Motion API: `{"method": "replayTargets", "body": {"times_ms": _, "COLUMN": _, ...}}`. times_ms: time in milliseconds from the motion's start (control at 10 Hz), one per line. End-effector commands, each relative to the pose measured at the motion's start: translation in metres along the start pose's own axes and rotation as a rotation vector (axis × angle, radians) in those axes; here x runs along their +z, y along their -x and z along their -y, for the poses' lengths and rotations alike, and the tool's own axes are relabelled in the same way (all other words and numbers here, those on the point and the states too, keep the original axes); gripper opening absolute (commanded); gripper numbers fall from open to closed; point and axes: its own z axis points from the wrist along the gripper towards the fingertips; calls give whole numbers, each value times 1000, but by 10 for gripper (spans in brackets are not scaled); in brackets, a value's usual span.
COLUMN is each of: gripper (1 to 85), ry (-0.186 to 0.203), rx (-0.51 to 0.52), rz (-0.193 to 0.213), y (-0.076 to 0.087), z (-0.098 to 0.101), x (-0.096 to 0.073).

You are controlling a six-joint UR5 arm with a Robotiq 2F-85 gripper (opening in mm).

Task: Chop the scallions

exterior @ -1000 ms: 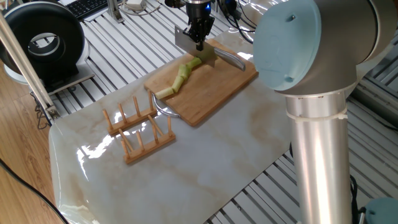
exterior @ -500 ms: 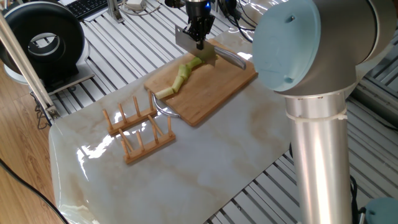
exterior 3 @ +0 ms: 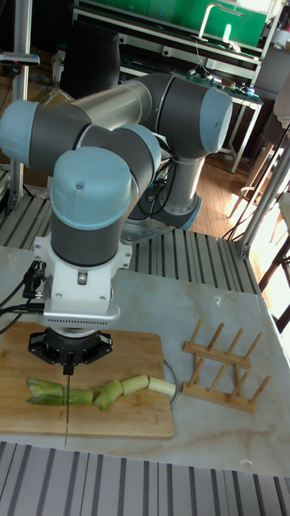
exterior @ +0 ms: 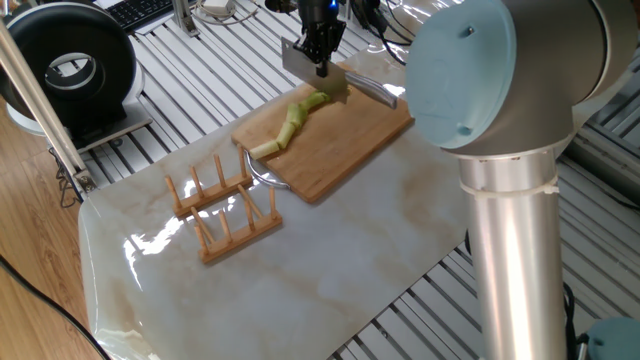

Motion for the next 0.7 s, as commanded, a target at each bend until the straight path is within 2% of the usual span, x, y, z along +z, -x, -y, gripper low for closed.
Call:
{"method": "replayTargets", "body": {"times_ms": 0, "gripper": 13, "ry": 24, "rx": 8, "rz": 13, "y": 0, "z": -11, "x": -11}}
{"method": "replayTargets", "body": {"times_ms": 600, "gripper": 13, "ry": 27, "rx": 45, "rz": 99, "y": 15, "z": -35, "x": -30}}
